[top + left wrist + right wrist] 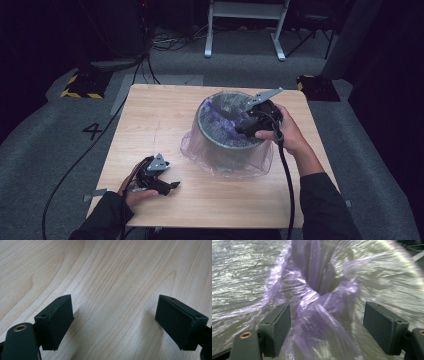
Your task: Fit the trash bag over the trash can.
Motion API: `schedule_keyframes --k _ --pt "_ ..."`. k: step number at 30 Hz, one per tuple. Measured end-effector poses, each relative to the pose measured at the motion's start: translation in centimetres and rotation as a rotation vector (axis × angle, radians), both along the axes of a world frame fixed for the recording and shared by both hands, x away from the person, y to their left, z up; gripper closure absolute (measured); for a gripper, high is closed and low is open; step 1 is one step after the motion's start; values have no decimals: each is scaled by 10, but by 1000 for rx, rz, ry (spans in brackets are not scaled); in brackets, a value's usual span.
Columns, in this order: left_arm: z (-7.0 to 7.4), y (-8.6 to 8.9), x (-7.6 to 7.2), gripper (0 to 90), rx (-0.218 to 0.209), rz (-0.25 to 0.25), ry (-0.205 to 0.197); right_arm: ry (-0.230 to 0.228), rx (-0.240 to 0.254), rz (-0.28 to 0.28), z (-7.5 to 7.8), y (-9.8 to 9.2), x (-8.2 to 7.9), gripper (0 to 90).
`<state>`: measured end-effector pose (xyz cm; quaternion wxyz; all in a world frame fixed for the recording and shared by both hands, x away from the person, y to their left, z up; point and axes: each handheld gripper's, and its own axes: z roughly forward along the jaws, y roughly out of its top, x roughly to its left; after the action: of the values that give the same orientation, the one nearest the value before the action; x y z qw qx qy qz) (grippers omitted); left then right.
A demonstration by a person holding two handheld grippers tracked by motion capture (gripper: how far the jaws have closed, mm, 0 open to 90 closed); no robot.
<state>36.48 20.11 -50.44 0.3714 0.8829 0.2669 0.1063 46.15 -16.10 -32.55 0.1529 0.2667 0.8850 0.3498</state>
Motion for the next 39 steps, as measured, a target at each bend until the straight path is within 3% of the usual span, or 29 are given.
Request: schedule_keyframes --k 5,16,22,39 --pt "0 0 0 145 0 2 -1 -58 42 -43 5 -9 -5 243" --pt "0 0 0 145 -1 3 0 -80 85 -114 9 -28 -6 202" --pt "0 0 0 145 0 3 -1 -88 78 -104 10 -30 -8 204" --pt "0 -1 0 145 0 4 0 -133 124 -95 23 -49 -29 202"
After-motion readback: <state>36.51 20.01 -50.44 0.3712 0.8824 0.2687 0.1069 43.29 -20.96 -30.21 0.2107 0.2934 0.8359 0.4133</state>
